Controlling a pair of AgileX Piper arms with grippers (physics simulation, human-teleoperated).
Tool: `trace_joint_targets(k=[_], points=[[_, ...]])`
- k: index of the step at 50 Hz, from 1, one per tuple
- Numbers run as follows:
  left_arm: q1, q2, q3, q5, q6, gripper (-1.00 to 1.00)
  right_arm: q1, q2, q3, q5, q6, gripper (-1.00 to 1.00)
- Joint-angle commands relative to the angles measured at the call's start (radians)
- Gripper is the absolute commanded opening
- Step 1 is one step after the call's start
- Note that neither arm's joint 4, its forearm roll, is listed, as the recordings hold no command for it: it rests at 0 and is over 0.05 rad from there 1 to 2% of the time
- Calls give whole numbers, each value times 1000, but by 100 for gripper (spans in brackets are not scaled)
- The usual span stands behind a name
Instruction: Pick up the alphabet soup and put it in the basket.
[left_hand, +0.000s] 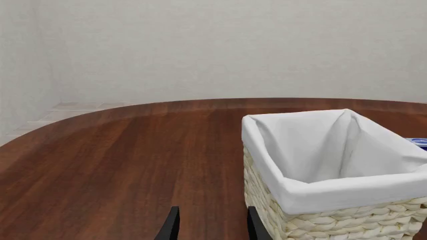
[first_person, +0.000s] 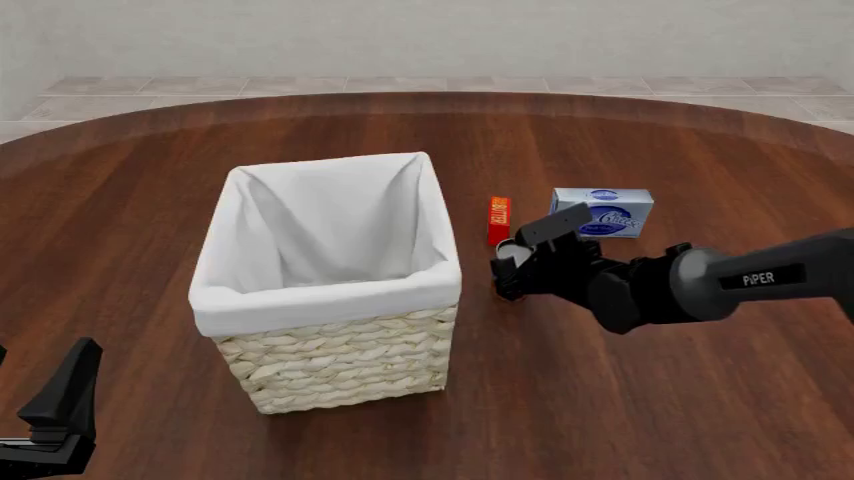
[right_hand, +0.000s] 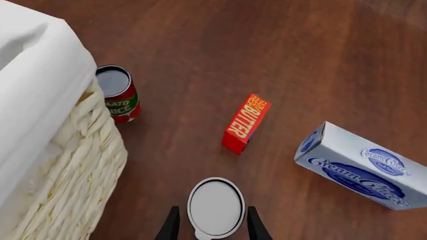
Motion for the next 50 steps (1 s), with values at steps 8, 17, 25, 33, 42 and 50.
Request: trace_joint_targets(k=[8, 17, 25, 33, 42, 50], points=[[0, 0, 0, 0, 0, 100, -12, 56, -23, 0, -3, 100], [0, 0, 0, 0, 0, 100, -11, 67, -28, 2, -3, 100], [0, 0, 0, 0, 0, 100, -12, 62, -29, 5, -2, -100], [0, 0, 0, 0, 0, 100, -13, 55, -29, 4, -1, -100], [0, 0, 0, 0, 0, 100, -15, 5, -6, 1, -2, -100], [0, 0, 0, 0, 0, 100, -9, -66, 20, 11, -4, -100]])
